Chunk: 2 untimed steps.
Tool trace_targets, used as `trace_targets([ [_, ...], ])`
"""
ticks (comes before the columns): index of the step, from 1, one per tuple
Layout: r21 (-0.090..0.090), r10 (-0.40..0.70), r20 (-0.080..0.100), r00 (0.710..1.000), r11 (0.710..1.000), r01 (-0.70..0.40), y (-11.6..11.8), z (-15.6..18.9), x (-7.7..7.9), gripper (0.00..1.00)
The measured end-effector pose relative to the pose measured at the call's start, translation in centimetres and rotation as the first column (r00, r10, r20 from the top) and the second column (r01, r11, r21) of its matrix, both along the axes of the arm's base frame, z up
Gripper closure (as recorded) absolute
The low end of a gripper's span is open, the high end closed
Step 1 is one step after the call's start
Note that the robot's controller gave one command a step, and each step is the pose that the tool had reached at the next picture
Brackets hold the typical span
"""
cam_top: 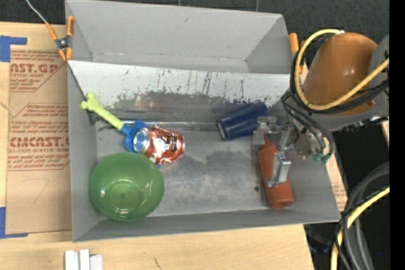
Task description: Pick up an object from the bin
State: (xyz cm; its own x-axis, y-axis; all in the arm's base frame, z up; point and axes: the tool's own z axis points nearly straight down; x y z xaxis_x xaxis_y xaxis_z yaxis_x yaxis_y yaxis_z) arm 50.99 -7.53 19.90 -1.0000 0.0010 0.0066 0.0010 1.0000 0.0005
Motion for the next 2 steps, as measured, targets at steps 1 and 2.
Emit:
trace_targets([
  [1, -0.001, 0.002, 0.008, 1.0, 1.0, -0.002, 0.0, 0.4, 0.2, 0.0],
  [2, -0.002, 0.058, 0.009, 0.998, 0.998, -0.058, -1.5, -6.6, 2.6, 0.0],
])
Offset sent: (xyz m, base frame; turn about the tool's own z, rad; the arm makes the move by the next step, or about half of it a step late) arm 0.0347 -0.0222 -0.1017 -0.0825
